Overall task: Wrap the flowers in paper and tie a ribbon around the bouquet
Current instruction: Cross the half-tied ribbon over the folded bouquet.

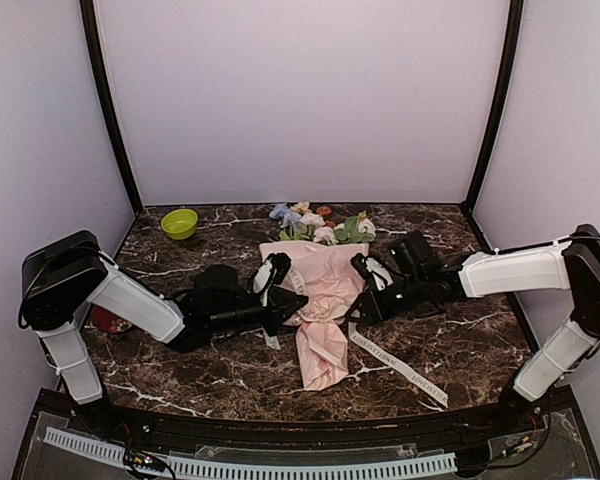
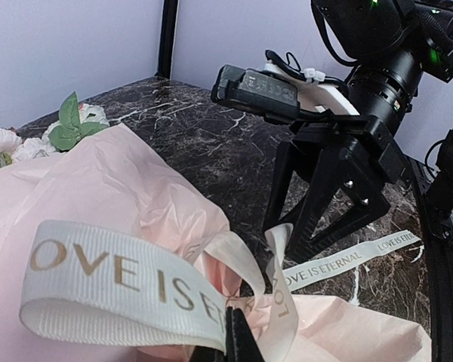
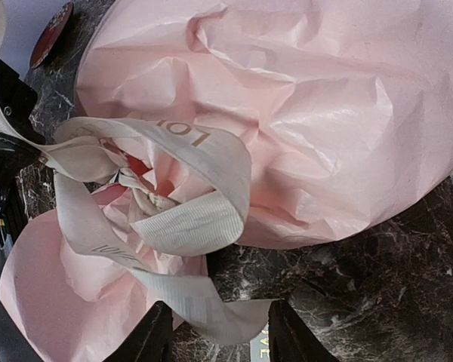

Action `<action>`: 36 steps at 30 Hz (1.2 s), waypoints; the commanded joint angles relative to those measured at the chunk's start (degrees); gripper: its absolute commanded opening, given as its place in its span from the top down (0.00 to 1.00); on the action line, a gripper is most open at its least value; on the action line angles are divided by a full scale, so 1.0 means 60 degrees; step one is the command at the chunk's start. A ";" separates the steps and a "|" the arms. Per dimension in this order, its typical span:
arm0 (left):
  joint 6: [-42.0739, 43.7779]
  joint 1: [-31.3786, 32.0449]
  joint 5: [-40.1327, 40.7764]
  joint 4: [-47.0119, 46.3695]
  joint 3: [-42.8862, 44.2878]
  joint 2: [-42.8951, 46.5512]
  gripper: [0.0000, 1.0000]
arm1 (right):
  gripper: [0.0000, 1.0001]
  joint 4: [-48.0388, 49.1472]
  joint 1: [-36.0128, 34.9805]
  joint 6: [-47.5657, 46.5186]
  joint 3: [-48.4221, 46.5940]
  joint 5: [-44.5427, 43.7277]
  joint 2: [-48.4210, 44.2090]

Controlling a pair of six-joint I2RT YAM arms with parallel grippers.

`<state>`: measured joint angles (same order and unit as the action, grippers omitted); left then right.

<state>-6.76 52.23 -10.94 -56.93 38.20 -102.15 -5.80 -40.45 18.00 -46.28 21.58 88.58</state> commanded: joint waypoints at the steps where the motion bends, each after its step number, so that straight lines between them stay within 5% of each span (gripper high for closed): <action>1: -0.0087 -0.0018 -0.0178 -0.0123 -0.0105 0.0248 1.00 | 0.52 -0.0699 0.0041 -0.1085 -0.0865 0.0331 0.0111; 4: -0.0075 -0.0018 -0.0188 -0.0122 -0.0125 0.0280 1.00 | 0.40 -0.0967 0.0178 -0.1774 -0.1625 0.1620 0.0259; 10: -0.0073 -0.0018 -0.0197 -0.0087 -0.0111 0.0307 1.00 | 0.40 -0.2240 0.0438 -0.2621 -0.3551 0.1548 0.1549; 23: 0.0060 -0.0018 -0.0212 0.0012 -0.0130 0.0384 1.00 | 0.81 -0.3571 0.0537 -0.3705 -0.5257 0.0544 0.3492; 36: 0.0128 -0.0018 -0.0215 0.0032 -0.0125 0.0310 1.00 | 0.80 -0.3581 0.0543 -0.4524 -0.4956 0.2529 0.3379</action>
<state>-6.70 52.23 -11.73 -56.86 38.17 -102.13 -26.92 -37.36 -7.33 -76.34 32.88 109.10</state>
